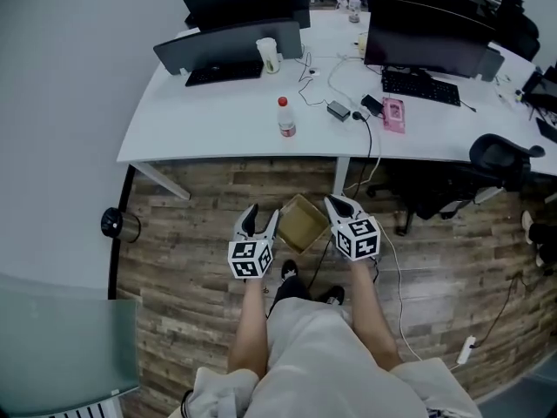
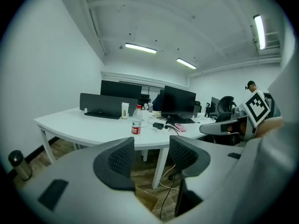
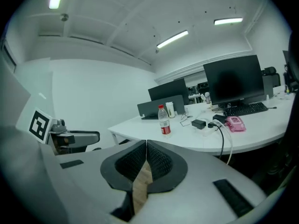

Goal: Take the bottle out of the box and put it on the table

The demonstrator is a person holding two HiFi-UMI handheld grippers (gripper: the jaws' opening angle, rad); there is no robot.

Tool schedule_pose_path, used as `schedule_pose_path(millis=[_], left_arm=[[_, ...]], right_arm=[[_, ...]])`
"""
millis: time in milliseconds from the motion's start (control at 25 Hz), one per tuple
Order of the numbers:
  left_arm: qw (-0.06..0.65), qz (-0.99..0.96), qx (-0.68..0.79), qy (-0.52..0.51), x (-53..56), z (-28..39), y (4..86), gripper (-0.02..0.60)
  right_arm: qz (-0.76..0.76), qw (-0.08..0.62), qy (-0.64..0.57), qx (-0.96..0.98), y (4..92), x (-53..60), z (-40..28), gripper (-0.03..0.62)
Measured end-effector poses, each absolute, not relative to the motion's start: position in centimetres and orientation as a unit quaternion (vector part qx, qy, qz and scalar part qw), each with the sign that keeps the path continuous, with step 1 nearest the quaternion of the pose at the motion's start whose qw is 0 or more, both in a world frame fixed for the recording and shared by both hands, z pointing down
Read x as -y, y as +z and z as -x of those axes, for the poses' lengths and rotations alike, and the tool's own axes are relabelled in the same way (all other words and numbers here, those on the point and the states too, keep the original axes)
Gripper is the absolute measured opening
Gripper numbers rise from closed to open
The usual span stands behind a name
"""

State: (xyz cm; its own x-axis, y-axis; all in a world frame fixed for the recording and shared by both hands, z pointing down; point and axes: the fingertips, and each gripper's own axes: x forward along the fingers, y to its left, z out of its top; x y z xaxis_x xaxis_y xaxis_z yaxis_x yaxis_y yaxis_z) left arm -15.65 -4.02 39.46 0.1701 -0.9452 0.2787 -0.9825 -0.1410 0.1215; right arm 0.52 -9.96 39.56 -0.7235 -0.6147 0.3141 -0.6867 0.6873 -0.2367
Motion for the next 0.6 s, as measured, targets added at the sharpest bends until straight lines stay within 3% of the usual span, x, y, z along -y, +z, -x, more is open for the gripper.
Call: schedule_pose_path(millis=[200, 280, 600], left_arm=[[0.115, -0.747, 0.654, 0.026, 3.0, 14.8, 37.4, 0.126], [0.116, -0.744, 0.658, 0.023, 2.4, 14.7, 37.4, 0.035], [0.152, -0.741, 0.651, 0.057, 1.6, 13.1, 39.1, 0.012]], right_arm=[[-0.35, 0.101, 0.167, 0.916, 39.2, 9.1, -1.3, 0.04], [-0.347, 0.098, 0.168, 0.918, 39.3, 8.7, -1.3, 0.04], [-0.345, 0.107, 0.156, 0.919, 38.8, 7.9, -2.1, 0.038]])
